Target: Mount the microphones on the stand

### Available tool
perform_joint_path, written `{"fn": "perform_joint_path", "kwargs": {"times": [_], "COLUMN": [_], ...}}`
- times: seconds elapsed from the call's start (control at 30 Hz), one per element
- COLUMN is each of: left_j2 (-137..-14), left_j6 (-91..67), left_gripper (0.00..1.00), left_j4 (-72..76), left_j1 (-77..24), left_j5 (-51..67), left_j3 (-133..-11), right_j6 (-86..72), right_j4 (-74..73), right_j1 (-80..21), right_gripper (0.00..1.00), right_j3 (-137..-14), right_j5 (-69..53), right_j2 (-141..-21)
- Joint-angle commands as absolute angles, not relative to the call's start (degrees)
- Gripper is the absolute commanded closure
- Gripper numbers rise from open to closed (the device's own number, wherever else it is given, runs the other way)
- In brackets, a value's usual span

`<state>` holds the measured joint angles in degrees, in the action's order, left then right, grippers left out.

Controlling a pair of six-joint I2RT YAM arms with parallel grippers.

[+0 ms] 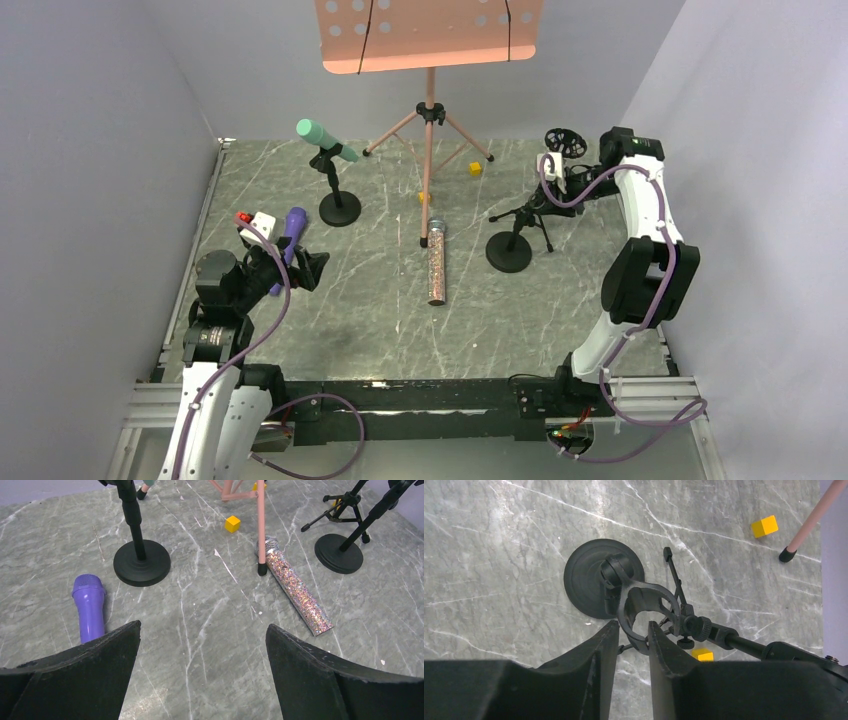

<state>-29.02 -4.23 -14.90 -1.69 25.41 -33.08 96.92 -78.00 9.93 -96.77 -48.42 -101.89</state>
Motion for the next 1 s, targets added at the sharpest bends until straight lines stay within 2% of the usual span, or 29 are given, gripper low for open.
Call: {"fn": "perform_joint_path", "kwargs": {"times": [0.0,0.47,0.77,0.97], "left_j2": [-28.81,-29.11,-29.76,-29.85], "left_j6": [-5.18,-5.19,-5.14,-5.03], "left_gripper": [0.01,0.01,0.01,0.01], "left_j4": [-13.96,-13.82,-14.00,-14.03], "left_j1": [-1.76,-1.70,-1.69,-1.74], "left_j5": [26.27,26.24,26.23,25.86], "left_j3": [-34.90,-34.76,-34.72,-34.72], "right_j6": [98.20,91.49,78.97,76.13], "right_j4": [-80.73,-85.58,-73.11,-71.13], "right_j1": [10.11,9.19,-1.16,-5.52], "right_gripper": [0.72,0.89,0.92,0.96], "right_j3": [-96.65,-94.43,-83.90,-81.63], "right_j5": [-49.07,-56.47,-54.78,-55.11], "right_j2": [-100.24,-94.83,-83.39,-82.18]}}
